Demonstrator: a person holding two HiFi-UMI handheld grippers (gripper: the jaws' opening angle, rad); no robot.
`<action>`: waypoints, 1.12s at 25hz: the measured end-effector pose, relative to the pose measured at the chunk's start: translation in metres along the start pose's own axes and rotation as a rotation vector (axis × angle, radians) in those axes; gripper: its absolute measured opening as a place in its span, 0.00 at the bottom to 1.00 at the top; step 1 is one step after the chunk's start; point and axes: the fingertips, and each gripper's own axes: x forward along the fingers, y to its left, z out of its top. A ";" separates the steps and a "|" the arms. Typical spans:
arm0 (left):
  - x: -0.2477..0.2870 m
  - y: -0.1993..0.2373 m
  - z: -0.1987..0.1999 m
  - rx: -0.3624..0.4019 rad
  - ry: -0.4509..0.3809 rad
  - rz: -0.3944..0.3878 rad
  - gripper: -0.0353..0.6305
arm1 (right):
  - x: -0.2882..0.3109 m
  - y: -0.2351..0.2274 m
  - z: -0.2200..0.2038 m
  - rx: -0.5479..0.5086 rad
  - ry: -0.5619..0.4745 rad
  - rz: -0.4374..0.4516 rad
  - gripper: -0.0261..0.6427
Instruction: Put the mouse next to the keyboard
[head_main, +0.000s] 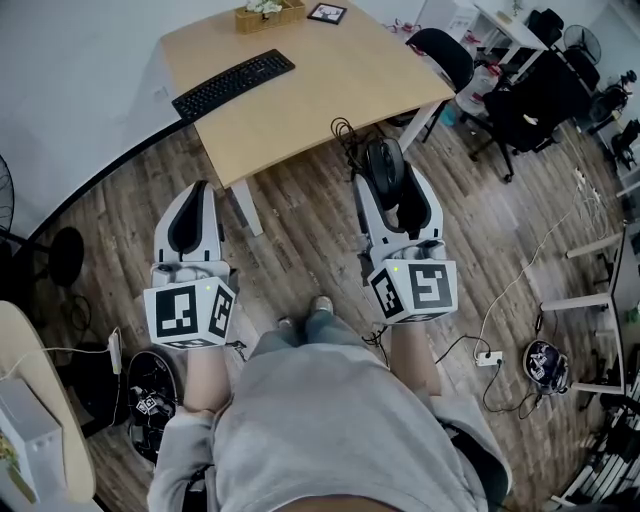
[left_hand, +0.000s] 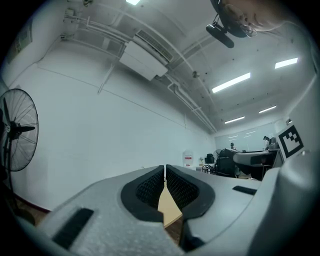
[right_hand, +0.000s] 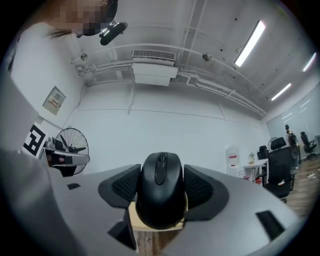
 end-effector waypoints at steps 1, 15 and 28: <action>-0.001 0.001 0.000 0.000 -0.001 -0.002 0.08 | -0.001 0.002 -0.001 0.002 0.001 -0.001 0.43; 0.021 0.010 -0.013 -0.001 0.004 0.002 0.08 | 0.019 -0.011 -0.009 0.051 -0.026 -0.019 0.43; 0.135 0.021 -0.012 0.003 -0.035 0.070 0.08 | 0.134 -0.073 -0.019 0.039 -0.046 0.045 0.43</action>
